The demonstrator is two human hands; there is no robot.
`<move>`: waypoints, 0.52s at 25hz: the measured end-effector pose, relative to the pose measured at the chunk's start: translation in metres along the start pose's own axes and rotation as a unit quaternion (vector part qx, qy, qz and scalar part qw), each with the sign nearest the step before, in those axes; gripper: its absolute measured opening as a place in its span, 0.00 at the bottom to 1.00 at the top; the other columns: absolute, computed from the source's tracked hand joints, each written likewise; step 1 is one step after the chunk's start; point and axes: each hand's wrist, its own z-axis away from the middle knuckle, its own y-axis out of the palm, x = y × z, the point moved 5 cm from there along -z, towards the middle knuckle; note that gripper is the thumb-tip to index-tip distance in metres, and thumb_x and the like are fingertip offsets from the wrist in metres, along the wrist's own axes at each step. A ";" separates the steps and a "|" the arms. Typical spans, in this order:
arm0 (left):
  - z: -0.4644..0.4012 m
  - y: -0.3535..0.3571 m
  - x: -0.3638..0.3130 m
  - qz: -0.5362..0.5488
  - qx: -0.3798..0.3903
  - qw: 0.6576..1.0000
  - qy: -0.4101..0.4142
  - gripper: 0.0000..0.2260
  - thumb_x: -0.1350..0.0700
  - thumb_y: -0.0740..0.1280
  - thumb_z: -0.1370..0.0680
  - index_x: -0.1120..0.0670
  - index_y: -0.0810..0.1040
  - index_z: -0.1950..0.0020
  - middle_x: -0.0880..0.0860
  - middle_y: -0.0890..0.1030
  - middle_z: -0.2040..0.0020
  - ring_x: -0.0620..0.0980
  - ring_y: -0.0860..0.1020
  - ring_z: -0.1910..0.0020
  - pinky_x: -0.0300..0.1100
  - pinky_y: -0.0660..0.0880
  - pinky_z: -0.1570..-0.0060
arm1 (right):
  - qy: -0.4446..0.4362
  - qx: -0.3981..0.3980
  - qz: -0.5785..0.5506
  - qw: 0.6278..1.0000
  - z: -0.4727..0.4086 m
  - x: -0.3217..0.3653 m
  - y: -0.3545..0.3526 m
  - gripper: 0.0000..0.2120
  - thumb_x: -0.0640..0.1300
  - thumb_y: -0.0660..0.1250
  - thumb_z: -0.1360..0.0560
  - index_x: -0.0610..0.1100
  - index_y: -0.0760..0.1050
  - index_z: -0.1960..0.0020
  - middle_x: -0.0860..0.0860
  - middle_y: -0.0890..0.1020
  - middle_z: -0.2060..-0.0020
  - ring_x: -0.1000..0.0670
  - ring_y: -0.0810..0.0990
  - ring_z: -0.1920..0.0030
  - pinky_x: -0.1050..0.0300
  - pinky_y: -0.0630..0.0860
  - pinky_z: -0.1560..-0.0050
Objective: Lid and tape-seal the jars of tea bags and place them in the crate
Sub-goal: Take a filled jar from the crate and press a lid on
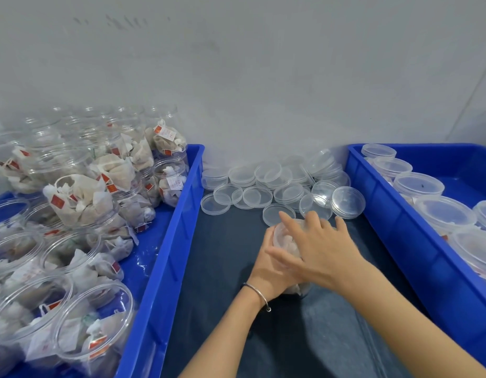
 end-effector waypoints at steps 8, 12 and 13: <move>0.003 0.002 -0.016 0.103 0.001 0.995 0.015 0.41 0.55 0.79 0.45 0.59 0.66 0.36 0.51 0.74 0.42 0.30 0.75 0.50 0.28 0.73 0.52 | -0.036 -0.004 -0.024 0.999 -0.001 -0.019 -0.013 0.38 0.73 0.48 0.29 0.60 0.45 0.24 0.52 0.67 0.31 0.49 0.66 0.31 0.49 0.61 0.32; 0.001 0.001 -0.010 0.069 0.007 0.997 0.022 0.30 0.63 0.79 0.40 0.62 0.70 0.42 0.50 0.75 0.49 0.38 0.75 0.56 0.33 0.73 0.57 | -0.085 0.061 -0.177 0.979 0.005 -0.023 -0.015 0.34 0.72 0.52 0.30 0.74 0.38 0.30 0.57 0.53 0.25 0.54 0.55 0.26 0.46 0.55 0.27; -0.002 0.002 -0.009 0.054 0.002 0.998 0.023 0.28 0.65 0.79 0.39 0.61 0.71 0.44 0.50 0.75 0.51 0.38 0.73 0.59 0.33 0.73 0.59 | -0.110 0.070 -0.185 0.974 0.006 -0.022 -0.016 0.35 0.68 0.57 0.29 0.74 0.40 0.30 0.58 0.55 0.26 0.55 0.58 0.27 0.50 0.58 0.29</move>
